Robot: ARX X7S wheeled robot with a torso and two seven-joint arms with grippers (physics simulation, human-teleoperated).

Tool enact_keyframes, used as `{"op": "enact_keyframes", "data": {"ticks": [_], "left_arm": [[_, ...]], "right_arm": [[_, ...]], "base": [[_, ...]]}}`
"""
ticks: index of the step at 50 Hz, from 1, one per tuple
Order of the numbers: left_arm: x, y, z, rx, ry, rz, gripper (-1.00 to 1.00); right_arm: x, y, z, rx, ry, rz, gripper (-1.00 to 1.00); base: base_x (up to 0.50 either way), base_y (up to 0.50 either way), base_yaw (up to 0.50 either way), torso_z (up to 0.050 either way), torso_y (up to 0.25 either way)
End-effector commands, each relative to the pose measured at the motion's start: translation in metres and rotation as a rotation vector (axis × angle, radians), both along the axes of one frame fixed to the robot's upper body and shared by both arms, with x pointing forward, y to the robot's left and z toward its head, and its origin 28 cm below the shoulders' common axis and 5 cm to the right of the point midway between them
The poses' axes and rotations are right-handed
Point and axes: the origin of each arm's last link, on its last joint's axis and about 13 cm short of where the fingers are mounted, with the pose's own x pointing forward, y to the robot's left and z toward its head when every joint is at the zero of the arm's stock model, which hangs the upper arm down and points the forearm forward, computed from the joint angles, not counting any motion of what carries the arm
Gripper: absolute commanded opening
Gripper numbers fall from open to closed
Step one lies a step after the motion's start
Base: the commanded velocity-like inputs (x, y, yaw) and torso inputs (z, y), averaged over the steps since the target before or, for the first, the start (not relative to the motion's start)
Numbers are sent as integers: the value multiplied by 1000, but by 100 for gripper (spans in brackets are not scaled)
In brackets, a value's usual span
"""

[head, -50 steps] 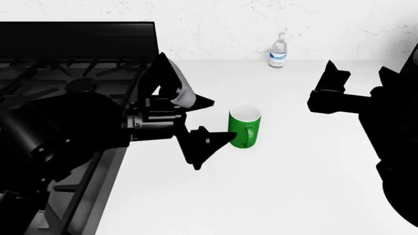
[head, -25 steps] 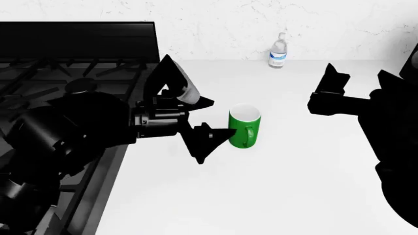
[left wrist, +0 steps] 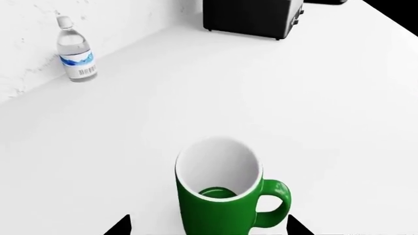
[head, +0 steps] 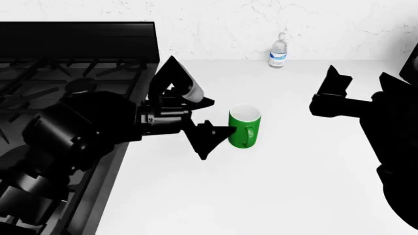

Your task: A wet mug is on the counter and needs to be dried. Pick it up and place it upside down in the open cabinet.

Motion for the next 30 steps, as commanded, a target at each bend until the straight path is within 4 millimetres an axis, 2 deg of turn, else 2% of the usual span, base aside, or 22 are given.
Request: {"op": "enact_keyframes", "data": {"ticks": [1, 22, 30], "left_arm": [[1, -3, -4, 7, 8, -9, 100], [11, -10, -5, 7, 9, -22, 100], [15, -14, -12, 3, 20, -34, 100]], "right_arm": [[-1, -1, -1, 5, -1, -4, 100], [-1, -1, -7, 13, 13, -6, 100], [-1, -2, -8, 10, 21, -12, 100]], "base": [[0, 0, 0, 0, 0], [0, 0, 0, 0, 0], [0, 0, 0, 0, 0]]}}
